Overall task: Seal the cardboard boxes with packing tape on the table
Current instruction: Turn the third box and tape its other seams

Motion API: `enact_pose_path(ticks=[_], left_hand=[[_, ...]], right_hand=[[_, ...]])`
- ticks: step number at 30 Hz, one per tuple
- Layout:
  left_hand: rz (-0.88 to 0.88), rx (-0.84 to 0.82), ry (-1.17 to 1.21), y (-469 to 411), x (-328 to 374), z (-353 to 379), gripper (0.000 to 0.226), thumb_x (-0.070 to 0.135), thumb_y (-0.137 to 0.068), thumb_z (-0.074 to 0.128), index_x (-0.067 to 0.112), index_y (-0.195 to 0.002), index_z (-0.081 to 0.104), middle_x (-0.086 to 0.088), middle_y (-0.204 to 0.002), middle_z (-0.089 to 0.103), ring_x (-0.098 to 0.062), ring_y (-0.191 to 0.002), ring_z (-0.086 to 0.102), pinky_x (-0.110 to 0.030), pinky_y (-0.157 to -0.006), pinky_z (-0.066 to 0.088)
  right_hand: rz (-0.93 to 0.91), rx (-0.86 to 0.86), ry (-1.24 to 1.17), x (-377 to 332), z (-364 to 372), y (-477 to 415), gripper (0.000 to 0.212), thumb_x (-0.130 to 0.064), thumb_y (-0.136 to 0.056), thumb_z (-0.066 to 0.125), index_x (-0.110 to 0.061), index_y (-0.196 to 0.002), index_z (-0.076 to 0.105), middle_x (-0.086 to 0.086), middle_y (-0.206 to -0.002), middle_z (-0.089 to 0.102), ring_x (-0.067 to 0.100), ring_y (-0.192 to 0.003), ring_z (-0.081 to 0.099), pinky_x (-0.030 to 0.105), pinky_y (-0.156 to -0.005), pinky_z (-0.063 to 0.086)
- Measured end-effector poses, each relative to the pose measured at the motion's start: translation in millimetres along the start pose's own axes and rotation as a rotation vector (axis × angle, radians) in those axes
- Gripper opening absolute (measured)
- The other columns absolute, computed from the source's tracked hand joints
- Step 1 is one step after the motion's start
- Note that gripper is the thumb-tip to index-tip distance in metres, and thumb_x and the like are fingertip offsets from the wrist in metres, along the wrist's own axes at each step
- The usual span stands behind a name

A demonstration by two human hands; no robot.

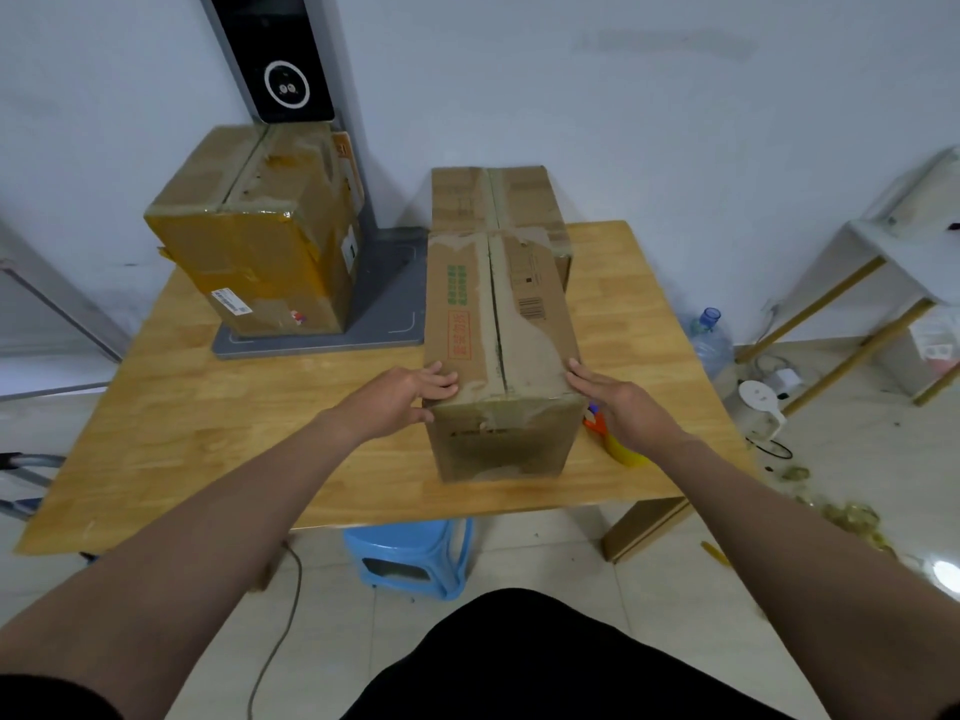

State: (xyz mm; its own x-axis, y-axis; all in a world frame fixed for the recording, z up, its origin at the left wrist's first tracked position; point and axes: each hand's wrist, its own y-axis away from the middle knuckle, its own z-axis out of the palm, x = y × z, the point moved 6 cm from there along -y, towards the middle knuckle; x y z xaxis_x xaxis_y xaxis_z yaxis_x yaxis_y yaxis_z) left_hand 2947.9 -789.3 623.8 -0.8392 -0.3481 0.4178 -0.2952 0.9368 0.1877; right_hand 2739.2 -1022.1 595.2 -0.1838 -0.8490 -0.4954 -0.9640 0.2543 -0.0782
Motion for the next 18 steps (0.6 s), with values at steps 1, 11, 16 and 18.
enact_pose_path(ticks=[1, 11, 16, 18], left_hand=[[-0.015, 0.000, 0.003, 0, 2, 0, 0.070, 0.004, -0.084, 0.079, 0.024, -0.146, 0.053, 0.012, -0.156, 0.044, -0.009, -0.152, 0.026, -0.037, -0.126, 0.025], [-0.192, 0.007, 0.010, -6, 39, 2, 0.033, 0.030, -0.101, 0.062, 0.023, -0.133, 0.066, 0.005, -0.149, 0.055, -0.026, -0.144, 0.040, -0.045, -0.118, 0.030], [-0.270, 0.004, -0.115, -21, 60, 24, 0.060, 0.058, -0.099, 0.053, 0.015, -0.141, 0.057, -0.006, -0.156, 0.045, -0.029, -0.142, 0.041, -0.057, -0.115, 0.034], [-0.360, -0.009, -0.152, -31, 65, 28, 0.074, 0.072, -0.092, 0.051, 0.016, -0.138, 0.058, -0.008, -0.160, 0.038, -0.035, -0.144, 0.035, -0.065, -0.114, 0.029]], right_hand=[[0.005, 0.006, 0.062, 0, 1, 0, 0.065, 0.013, -0.088, 0.055, -0.013, -0.148, 0.050, -0.011, -0.156, 0.031, 0.014, -0.138, 0.045, 0.030, -0.114, 0.038], [-0.134, 0.092, 0.008, -43, -1, -8, 0.025, 0.004, -0.084, 0.073, -0.013, -0.102, 0.081, 0.005, -0.113, 0.075, 0.024, -0.108, 0.071, 0.042, -0.100, 0.054], [-0.049, 0.012, -0.275, -63, 9, -15, 0.020, 0.002, -0.086, 0.074, -0.015, -0.089, 0.082, -0.001, -0.100, 0.077, 0.001, -0.098, 0.070, 0.019, -0.096, 0.052], [-0.037, 0.042, -0.262, -64, 4, -16, 0.024, 0.004, -0.087, 0.071, -0.016, -0.089, 0.082, 0.000, -0.101, 0.078, 0.002, -0.098, 0.070, 0.020, -0.093, 0.053]])
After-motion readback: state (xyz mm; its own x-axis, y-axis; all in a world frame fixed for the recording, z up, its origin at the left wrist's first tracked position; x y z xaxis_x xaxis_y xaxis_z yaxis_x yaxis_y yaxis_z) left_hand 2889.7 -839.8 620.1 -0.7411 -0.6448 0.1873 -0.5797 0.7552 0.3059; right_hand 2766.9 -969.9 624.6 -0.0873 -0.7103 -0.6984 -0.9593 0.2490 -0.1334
